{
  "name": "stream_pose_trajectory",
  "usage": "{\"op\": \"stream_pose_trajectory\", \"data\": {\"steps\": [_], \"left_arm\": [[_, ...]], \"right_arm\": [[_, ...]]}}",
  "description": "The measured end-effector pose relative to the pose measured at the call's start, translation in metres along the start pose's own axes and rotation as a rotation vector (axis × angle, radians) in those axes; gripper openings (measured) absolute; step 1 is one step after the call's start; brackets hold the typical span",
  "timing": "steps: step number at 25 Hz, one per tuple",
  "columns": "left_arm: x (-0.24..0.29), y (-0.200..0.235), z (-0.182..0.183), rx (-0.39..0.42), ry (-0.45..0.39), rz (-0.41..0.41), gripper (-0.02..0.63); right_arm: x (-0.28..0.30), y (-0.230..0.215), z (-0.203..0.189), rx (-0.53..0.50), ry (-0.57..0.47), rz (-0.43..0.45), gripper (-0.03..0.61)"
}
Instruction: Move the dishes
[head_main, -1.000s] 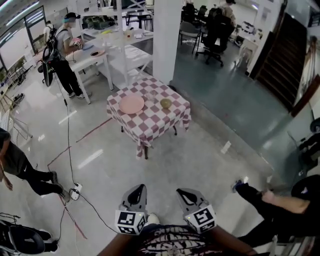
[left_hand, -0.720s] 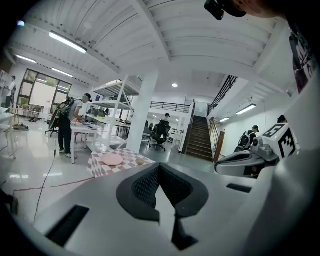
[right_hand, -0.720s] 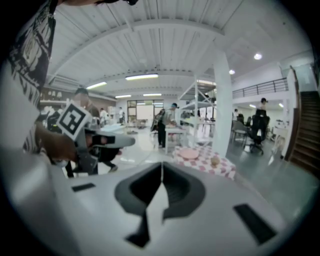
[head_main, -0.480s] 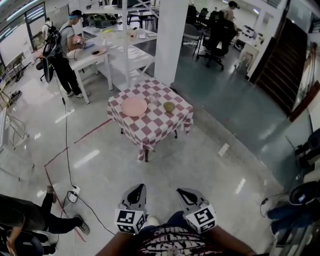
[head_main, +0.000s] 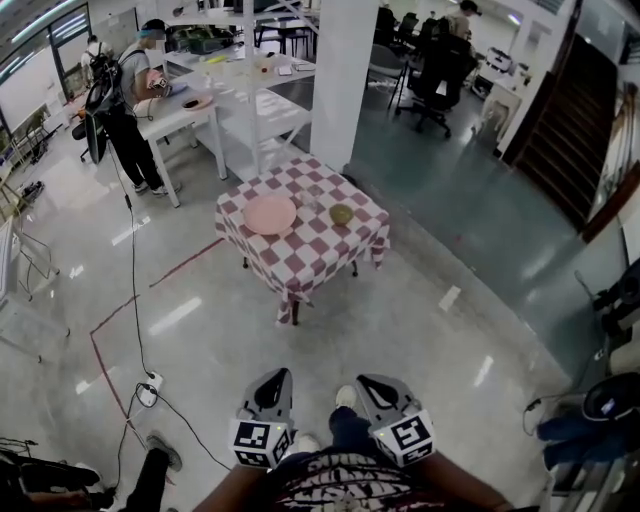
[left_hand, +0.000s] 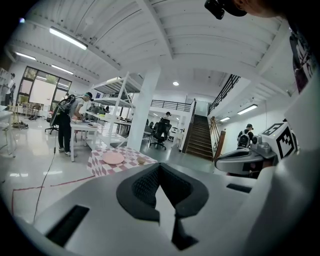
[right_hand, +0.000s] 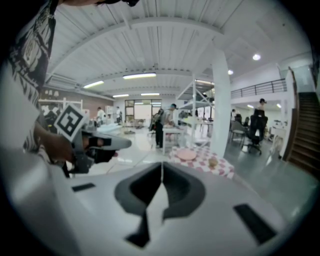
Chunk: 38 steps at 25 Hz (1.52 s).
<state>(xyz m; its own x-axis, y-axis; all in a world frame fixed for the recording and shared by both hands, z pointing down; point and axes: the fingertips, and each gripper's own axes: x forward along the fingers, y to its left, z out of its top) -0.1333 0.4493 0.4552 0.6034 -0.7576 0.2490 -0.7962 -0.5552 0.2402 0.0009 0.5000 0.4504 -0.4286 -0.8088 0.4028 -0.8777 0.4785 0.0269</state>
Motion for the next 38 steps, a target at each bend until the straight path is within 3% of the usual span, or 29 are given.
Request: {"op": "stream_pose_trajectory", "data": {"steps": [8, 17, 32, 38], "left_arm": [[0.017, 0.015, 0.009, -0.005, -0.002, 0.067, 0.023], [0.053, 0.012, -0.003, -0.004, 0.032, 0.053, 0.023], [0.127, 0.013, 0.019, -0.033, 0.048, 0.066, 0.023], [0.158, 0.011, 0.031, -0.026, 0.032, 0.081, 0.023]], "right_arm": [[0.019, -0.033, 0.017, 0.024, -0.095, -0.01, 0.035], [0.04, -0.051, 0.009, 0.046, -0.064, 0.032, 0.035], [0.077, -0.101, 0.013, 0.098, -0.065, 0.092, 0.035], [0.092, -0.131, 0.017, 0.072, -0.05, 0.105, 0.035]]}}
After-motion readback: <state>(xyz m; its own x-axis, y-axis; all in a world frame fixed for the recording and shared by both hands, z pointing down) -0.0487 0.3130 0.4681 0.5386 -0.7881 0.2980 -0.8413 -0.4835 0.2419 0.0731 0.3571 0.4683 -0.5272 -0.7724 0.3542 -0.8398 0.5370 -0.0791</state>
